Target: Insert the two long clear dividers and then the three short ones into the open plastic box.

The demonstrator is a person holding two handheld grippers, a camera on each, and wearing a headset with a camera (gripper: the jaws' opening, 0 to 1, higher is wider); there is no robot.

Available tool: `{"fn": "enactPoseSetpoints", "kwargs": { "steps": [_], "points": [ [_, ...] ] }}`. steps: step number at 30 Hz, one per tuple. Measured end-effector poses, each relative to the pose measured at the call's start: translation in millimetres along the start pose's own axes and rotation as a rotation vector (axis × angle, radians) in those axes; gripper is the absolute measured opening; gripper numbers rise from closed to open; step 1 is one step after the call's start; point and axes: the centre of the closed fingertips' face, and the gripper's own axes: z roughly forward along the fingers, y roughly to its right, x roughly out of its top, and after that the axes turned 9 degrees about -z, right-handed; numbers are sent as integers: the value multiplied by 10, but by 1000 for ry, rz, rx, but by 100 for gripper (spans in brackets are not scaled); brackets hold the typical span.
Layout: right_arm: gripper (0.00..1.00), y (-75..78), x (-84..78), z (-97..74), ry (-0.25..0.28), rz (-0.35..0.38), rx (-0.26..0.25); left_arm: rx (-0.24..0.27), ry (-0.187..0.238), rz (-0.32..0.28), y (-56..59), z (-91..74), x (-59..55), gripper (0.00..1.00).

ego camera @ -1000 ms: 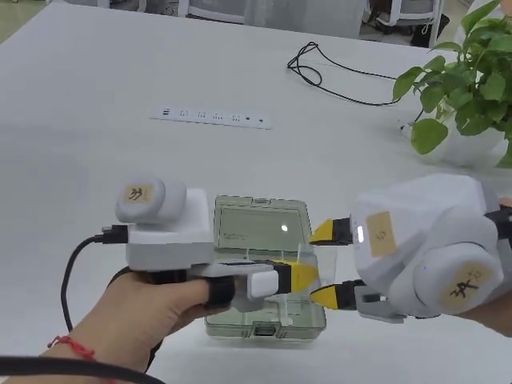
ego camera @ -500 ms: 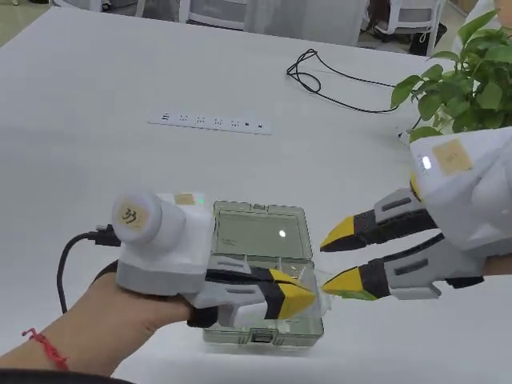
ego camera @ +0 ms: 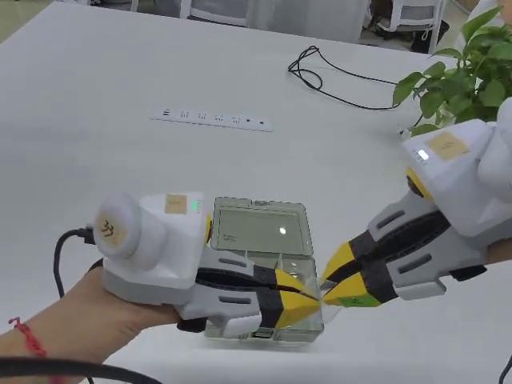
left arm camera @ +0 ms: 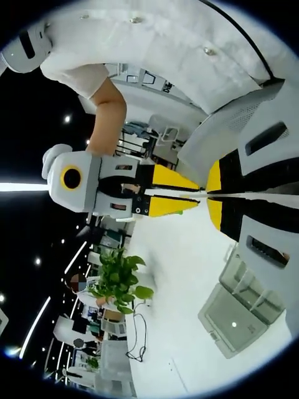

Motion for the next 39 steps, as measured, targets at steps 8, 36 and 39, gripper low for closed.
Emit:
{"fn": "enactPoseSetpoints", "kwargs": {
  "steps": [8, 36, 39],
  "points": [
    [3, -32, 2, 21, 11, 11, 21, -9, -8, 24, 14, -3, -20, 0],
    [3, -37, 1, 5, 22, 19, 13, 23, 5, 28, -24, -67, -38, 1],
    [3, -18, -13, -18, 21, 19, 3, 37, 6, 24, -55, -102, -44, 3]
  ]
}}
